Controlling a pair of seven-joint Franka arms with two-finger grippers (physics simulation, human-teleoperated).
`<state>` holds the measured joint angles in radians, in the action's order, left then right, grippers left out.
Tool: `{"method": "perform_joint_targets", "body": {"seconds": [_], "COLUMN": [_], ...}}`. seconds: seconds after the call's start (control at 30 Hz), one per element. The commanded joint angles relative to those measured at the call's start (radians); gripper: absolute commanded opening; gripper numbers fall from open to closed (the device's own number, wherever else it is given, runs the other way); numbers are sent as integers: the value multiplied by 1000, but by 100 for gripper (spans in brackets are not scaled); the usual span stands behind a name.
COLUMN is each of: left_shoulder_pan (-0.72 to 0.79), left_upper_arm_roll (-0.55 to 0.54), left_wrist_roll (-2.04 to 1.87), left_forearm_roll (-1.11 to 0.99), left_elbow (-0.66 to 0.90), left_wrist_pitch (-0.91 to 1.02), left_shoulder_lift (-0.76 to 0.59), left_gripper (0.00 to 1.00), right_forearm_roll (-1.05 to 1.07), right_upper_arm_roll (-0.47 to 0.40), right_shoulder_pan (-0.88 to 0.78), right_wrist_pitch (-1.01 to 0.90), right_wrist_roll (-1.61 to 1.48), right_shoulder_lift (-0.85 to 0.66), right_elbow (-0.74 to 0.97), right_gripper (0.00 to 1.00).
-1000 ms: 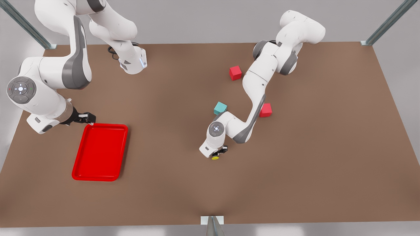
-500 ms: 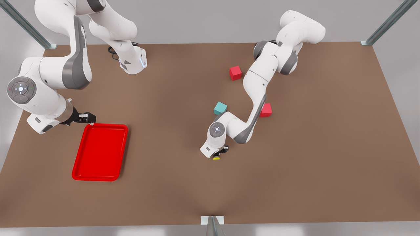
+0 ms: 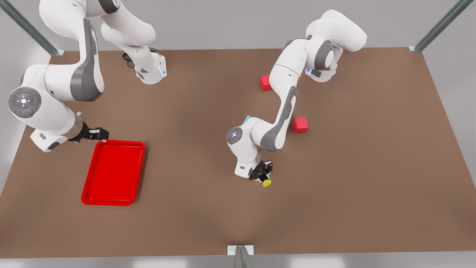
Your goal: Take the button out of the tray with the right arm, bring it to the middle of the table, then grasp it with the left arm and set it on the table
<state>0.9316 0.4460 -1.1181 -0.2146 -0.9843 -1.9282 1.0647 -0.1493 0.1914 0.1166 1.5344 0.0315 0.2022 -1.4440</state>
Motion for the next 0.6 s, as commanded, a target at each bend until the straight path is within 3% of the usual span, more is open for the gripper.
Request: {"method": "perform_joint_targets", "body": {"seconds": [0.0, 0.07, 0.2, 0.57], "left_shoulder_pan": [23, 19, 18, -76], "left_upper_arm_roll": [3, 5, 10, 10], "left_wrist_roll": [-1318, -1508, -1666, -1812], "left_forearm_roll": [-284, -479, -577, -876], "left_elbow": [-33, -57, -89, -131], "left_wrist_pitch": [190, 227, 356, 262], "left_shoulder_lift": [0, 1, 15, 156], "left_gripper": [48, 48, 47, 47], "right_forearm_roll": [1, 1, 1, 1], "right_upper_arm_roll": [0, 0, 0, 0], "right_shoulder_pan": [0, 0, 0, 0], "right_wrist_pitch": [0, 0, 0, 0], "right_wrist_roll": [-1, -1, -1, -1], "right_shoulder_lift": [-1, -1, 0, 0], "right_elbow": [2, 0, 0, 0], "right_gripper": [100, 100, 100, 100]}}
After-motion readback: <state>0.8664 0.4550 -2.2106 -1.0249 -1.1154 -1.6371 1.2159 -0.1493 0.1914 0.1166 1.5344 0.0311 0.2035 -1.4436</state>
